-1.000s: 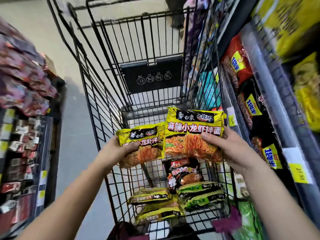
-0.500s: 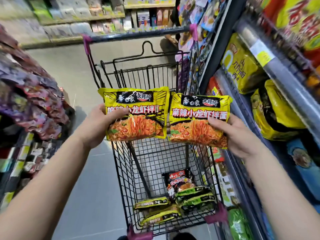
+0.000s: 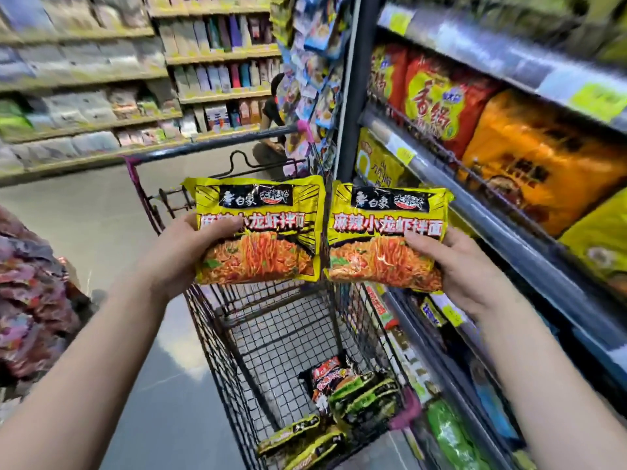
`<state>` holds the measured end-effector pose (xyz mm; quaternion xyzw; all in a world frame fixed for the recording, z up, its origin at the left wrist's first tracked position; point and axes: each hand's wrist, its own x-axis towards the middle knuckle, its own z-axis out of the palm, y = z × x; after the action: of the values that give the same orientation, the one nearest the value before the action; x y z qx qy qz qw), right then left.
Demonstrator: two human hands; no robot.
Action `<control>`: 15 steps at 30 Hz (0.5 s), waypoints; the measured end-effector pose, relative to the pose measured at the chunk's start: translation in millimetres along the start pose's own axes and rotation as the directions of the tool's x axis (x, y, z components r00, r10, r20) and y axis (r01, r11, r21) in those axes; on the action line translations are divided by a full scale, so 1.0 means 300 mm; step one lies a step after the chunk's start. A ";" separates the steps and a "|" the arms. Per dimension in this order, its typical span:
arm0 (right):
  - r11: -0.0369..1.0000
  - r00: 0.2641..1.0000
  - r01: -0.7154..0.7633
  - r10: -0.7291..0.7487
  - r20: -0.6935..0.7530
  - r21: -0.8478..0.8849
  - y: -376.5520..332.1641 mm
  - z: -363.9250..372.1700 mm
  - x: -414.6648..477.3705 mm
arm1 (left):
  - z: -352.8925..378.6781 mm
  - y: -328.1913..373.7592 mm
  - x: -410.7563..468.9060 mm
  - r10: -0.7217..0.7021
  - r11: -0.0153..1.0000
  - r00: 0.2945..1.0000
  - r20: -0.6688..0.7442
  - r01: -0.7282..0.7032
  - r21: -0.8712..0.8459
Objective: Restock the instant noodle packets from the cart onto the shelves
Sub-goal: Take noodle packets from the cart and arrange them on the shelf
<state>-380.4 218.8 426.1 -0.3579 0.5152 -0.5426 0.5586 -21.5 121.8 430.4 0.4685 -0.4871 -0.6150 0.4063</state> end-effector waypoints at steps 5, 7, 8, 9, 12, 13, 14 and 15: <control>0.997 0.978 0.060 -0.067 -0.198 -0.043 0.010 0.041 -0.269 | 0.029 0.010 -0.001 0.026 0.999 0.985 0.173 -0.030 0.020; 0.995 0.955 0.091 -0.097 -0.281 -0.035 0.023 0.048 -0.398 | 0.071 0.001 -0.015 0.019 1.000 0.967 0.254 -0.023 0.014; 0.994 0.941 0.105 -0.108 -0.322 -0.028 0.029 0.051 -0.467 | 0.097 -0.004 -0.027 0.024 1.000 0.953 0.303 -0.029 0.012; 0.993 0.924 0.117 -0.116 -0.364 -0.021 0.032 0.057 -0.540 | 0.125 -0.009 -0.041 0.040 0.999 0.933 0.357 -0.042 -0.003; 0.988 0.857 0.153 -0.129 -0.499 0.007 0.042 0.085 -0.764 | 0.236 -0.015 -0.123 0.026 1.000 0.870 0.492 -0.016 -0.026; 0.986 0.826 0.169 -0.138 -0.546 0.007 0.048 0.092 -0.841 | 0.279 -0.017 -0.151 0.009 1.000 0.845 0.535 0.005 -0.024; 0.982 0.792 0.187 -0.150 -0.592 0.002 0.056 0.098 -0.916 | 0.324 -0.019 -0.181 -0.010 1.000 0.819 0.574 0.022 -0.014; 0.979 0.758 0.204 -0.161 -0.633 -0.004 0.065 0.103 -0.992 | 0.371 -0.022 -0.210 -0.024 1.000 0.792 0.610 0.029 0.002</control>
<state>-310.4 507.1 469.8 -0.1860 0.6171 -0.6989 0.3100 -115.3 207.7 444.9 0.2509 -0.5832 -0.7403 0.2210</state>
